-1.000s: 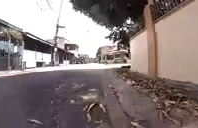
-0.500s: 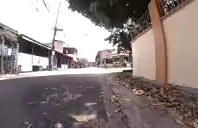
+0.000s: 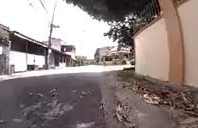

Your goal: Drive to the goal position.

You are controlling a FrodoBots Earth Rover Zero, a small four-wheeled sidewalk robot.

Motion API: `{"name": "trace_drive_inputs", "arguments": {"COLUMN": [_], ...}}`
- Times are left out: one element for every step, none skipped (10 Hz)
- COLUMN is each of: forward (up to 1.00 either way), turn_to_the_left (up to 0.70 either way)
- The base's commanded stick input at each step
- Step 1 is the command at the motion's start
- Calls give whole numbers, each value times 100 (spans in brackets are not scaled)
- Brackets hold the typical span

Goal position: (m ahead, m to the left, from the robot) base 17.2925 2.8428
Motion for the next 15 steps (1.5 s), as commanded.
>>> {"name": "trace_drive_inputs", "arguments": {"forward": [100, 100, 100, 100, 100, 100, 100, 100, 100, 100, 100, 100, 100, 100, 100], "turn_to_the_left": [0, 0, 0, 0, 16, 36, 4, 0, 0, 0, 0, 0, 0, 0, 0]}}
